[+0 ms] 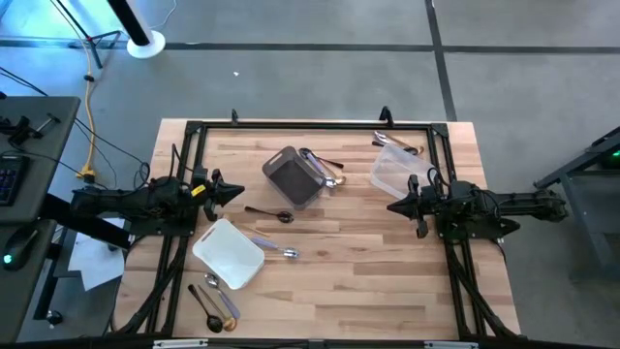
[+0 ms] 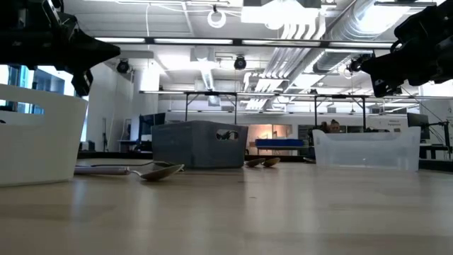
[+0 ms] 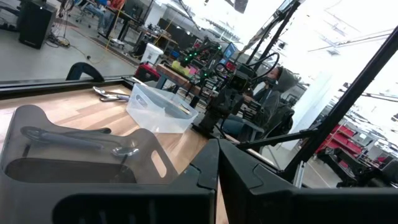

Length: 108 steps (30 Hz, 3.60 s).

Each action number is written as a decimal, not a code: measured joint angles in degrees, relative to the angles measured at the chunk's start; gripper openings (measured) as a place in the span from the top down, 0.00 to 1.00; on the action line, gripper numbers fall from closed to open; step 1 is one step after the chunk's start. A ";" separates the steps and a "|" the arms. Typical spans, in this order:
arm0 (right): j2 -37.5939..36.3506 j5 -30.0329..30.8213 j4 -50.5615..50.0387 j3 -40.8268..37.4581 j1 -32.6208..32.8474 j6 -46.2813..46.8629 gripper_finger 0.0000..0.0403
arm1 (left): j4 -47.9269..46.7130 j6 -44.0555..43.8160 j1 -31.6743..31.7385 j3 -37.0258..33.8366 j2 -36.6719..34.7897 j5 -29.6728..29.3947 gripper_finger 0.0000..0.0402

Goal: Sort silverware by color (type)

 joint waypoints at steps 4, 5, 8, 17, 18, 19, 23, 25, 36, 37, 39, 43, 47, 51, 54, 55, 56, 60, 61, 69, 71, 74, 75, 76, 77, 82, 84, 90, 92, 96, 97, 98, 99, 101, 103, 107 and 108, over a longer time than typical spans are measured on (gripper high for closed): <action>0.00 -0.01 -0.01 0.01 0.01 0.00 1.00 | 0.00 0.00 0.01 0.00 0.00 -0.01 1.00; 0.00 -0.01 0.00 0.01 0.00 0.00 1.00 | -0.01 0.00 0.00 0.00 0.00 0.00 1.00; 0.00 -0.02 0.04 -0.01 0.01 0.00 1.00 | 0.01 0.00 0.00 0.00 0.00 0.00 1.00; 0.02 3.17 20.85 -0.01 0.03 22.62 1.00 | 0.01 0.00 0.01 0.00 0.00 -0.02 1.00; 0.01 6.02 24.45 -0.01 0.02 25.07 1.00 | -0.01 0.00 0.02 0.00 0.00 -0.02 1.00; 0.00 9.12 28.15 -0.01 0.01 27.18 1.00 | -0.01 0.00 0.02 0.00 0.00 -0.02 1.00; -0.02 21.67 38.20 0.01 0.01 27.33 1.00 | -0.01 0.00 0.02 0.00 0.00 -0.01 1.00; -0.02 22.98 40.22 0.01 -0.01 25.11 1.00 | 0.01 0.00 0.02 0.00 0.00 -0.02 1.00; 0.88 23.74 42.06 2.73 -0.89 26.80 1.00 | 0.01 0.00 0.01 0.00 0.00 -0.02 1.00; 1.92 23.27 41.99 4.70 -1.11 25.95 1.00 | -0.01 0.00 0.02 0.00 0.00 -0.01 1.00; 5.38 21.78 40.29 9.84 -1.51 23.01 1.00 | 0.01 0.00 0.00 0.00 0.00 -0.02 1.00; 14.90 21.15 31.98 22.93 -2.58 17.86 1.00 | -0.01 0.00 0.01 0.00 0.00 -0.02 1.00; 24.81 23.66 17.11 37.21 -4.70 13.46 1.00 | -0.01 0.00 0.02 0.00 0.00 -0.02 1.00; 33.30 31.14 0.73 49.24 -7.94 10.96 1.00 | -0.01 0.00 0.00 0.00 0.00 -0.02 1.00; 37.93 30.92 -9.88 55.99 -11.03 11.41 1.00 | 0.00 0.00 0.01 0.00 0.00 -0.02 1.00; 39.02 30.34 -12.41 57.64 -11.79 12.01 1.00 | -0.01 0.00 0.02 0.00 0.00 -0.01 1.00; 39.97 29.75 -14.80 59.10 -12.34 12.41 1.00 | -0.01 0.00 0.02 0.00 0.00 -0.02 1.00; 41.95 28.96 -18.43 61.52 -13.60 12.52 1.00 | -0.01 0.00 0.02 0.00 0.00 0.00 1.00; 42.05 28.89 -18.44 61.54 -13.82 13.02 1.00 | -0.01 0.00 0.00 0.00 0.00 -0.02 1.00; 43.36 28.26 -23.11 60.27 -15.37 22.06 1.00 | -0.01 0.00 0.00 0.00 0.00 -0.02 1.00; 44.19 27.11 -23.08 60.27 -15.72 23.57 1.00 | -0.01 0.00 0.02 0.00 0.00 -0.02 1.00; 47.21 22.36 -22.77 60.27 -17.02 26.64 1.00 | -0.01 0.00 0.00 0.00 0.00 -0.02 1.00; 48.83 19.25 -22.25 60.27 -17.55 27.11 1.00 | -0.01 0.00 0.01 0.00 0.00 0.00 1.00; 50.79 15.63 -21.57 60.27 -18.06 27.23 1.00 | -0.01 0.00 0.00 0.00 0.00 -0.01 1.00; 53.01 12.08 -20.68 60.27 -18.43 27.04 1.00 | 0.00 0.00 0.02 0.00 0.00 -0.02 1.00; 63.89 4.37 -19.17 60.60 -20.30 26.72 1.00 | -0.01 0.00 0.02 0.00 0.00 0.00 1.00; 67.75 1.42 -19.37 60.73 -21.99 27.58 1.00 | -0.01 0.00 0.00 0.00 0.00 -0.02 1.00; 79.27 -6.47 -21.18 60.73 -25.27 27.19 0.92 | -0.01 0.00 0.02 0.00 0.00 -0.02 1.00; 83.23 -6.68 -21.40 60.73 -26.15 27.16 0.86 | 0.01 0.00 0.00 0.00 0.00 -0.02 1.00; 90.35 -7.91 -20.14 60.73 -27.53 27.94 0.71 | -0.01 0.00 0.01 0.00 0.00 -0.02 1.00; 91.86 -8.41 -19.66 60.73 -27.81 27.48 0.68 | -0.01 0.00 0.00 0.00 0.00 -0.01 1.00; 93.17 -8.67 -19.30 60.73 -28.07 27.21 0.65 | -0.01 0.00 0.02 0.00 0.00 -0.02 1.00; 94.50 -8.72 -18.93 60.73 -28.17 27.74 0.63 | -0.01 0.00 0.02 0.00 0.00 -0.02 1.00; 96.72 -8.91 -18.38 60.73 -28.40 29.27 0.61 | -0.01 0.00 0.00 0.00 0.00 -0.02 1.00; 98.48 -9.02 -17.98 60.73 -28.40 29.52 0.60 | -0.01 0.00 0.02 0.00 0.00 -0.02 1.00; 99.93 -8.62 -16.44 60.75 -28.38 29.56 0.60 | -0.01 0.00 0.00 0.00 0.00 -0.01 1.00; 100.01 -7.91 -16.41 60.75 -28.38 29.73 0.60 | -0.01 0.00 0.02 0.00 0.00 -0.02 1.00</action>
